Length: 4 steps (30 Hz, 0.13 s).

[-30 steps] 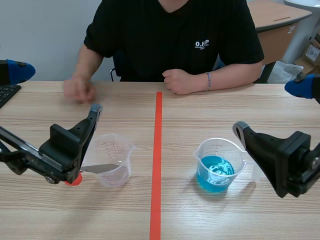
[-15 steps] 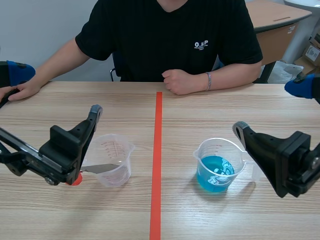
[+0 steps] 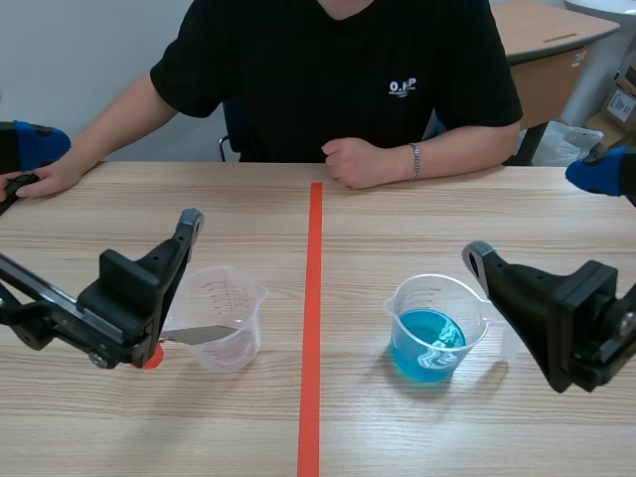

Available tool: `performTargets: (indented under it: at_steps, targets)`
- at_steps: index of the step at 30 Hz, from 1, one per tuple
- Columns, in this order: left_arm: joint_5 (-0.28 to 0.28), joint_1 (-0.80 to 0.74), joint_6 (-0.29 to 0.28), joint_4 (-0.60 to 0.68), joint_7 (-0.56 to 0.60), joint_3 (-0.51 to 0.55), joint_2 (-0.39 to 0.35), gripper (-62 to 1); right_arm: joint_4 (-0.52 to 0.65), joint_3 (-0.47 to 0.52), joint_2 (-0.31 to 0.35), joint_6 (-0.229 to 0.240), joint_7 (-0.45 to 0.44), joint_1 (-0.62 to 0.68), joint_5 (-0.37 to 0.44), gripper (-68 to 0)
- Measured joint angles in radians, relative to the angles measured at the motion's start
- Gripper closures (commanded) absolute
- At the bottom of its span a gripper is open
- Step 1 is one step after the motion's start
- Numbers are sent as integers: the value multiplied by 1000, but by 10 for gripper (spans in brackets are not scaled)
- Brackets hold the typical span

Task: Do the redox reaction experiment.
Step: 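Return to the home posture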

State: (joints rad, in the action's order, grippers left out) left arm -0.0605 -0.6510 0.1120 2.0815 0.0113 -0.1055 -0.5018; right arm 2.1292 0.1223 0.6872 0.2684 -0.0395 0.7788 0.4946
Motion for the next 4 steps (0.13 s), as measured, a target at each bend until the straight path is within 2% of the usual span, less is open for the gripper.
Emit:
performTargets:
  at_steps: [4]
  targets:
    - [0, 0, 0, 0, 0, 0, 0, -623, 0, 0, 0, 0, 0, 0, 0, -679]
